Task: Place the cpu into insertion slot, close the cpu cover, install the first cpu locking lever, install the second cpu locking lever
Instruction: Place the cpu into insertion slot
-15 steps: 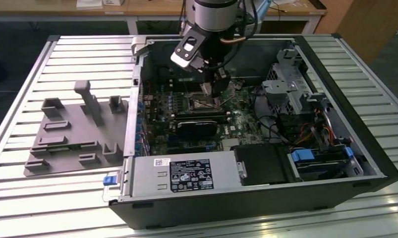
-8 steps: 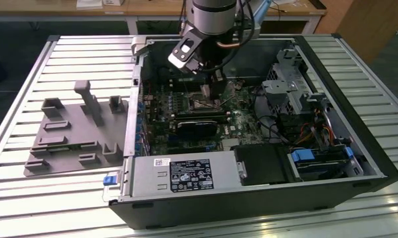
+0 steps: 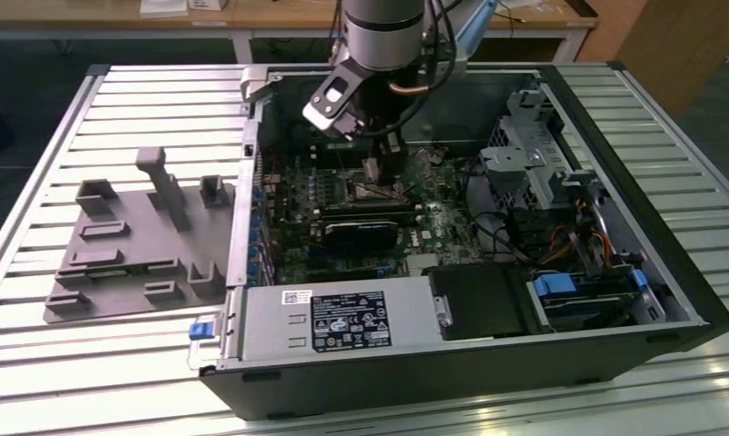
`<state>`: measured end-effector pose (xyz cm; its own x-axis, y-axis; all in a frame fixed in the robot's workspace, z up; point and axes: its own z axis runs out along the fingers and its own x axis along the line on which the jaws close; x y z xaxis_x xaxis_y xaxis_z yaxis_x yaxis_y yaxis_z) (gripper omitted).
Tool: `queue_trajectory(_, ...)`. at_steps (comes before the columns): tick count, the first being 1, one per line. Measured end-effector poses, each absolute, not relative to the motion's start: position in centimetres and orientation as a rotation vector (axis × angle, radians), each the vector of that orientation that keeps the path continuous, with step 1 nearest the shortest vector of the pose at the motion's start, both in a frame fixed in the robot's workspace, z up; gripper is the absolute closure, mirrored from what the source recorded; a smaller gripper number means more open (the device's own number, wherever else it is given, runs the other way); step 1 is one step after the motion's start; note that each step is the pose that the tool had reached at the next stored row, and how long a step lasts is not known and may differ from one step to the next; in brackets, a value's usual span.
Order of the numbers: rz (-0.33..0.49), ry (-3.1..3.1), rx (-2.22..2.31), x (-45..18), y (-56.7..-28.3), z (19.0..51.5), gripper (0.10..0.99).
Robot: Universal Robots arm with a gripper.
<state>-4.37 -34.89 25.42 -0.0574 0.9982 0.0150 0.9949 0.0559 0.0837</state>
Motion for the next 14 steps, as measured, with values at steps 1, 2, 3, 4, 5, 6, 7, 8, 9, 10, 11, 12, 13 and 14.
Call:
queue_trajectory(1,0.110,2.248,2.124,-4.4,-34.8,25.3,0.549)
queue_trajectory(2,0.110,2.248,2.124,-4.4,-34.7,25.2,0.549)
queue_trajectory(3,0.110,2.248,2.124,-4.4,-34.6,25.0,0.549)
queue_trajectory(4,0.111,2.248,2.124,-4.5,-34.5,24.9,0.549)
queue_trajectory(5,0.111,2.248,2.124,-4.5,-34.4,24.8,0.549)
queue_trajectory(6,0.111,2.248,2.124,-4.6,-34.3,24.7,0.549)
queue_trajectory(7,0.110,2.248,2.124,-4.6,-34.2,24.6,0.549)
queue_trajectory(8,0.110,2.248,2.124,-4.7,-34.0,24.5,0.549)
queue_trajectory(9,0.110,2.248,2.124,-4.7,-33.9,24.3,0.549)
queue_trajectory(10,0.110,2.248,2.124,-4.7,-33.8,24.2,0.549)
queue_trajectory(11,0.110,2.248,2.124,-4.7,-33.6,24.1,0.549)
queue_trajectory(12,0.110,2.248,2.124,-4.7,-33.5,23.9,0.549)
queue_trajectory(13,0.110,2.248,2.124,-4.8,-33.4,23.8,0.549)
queue_trajectory(14,0.110,2.248,2.124,-4.8,-33.3,23.6,0.549)
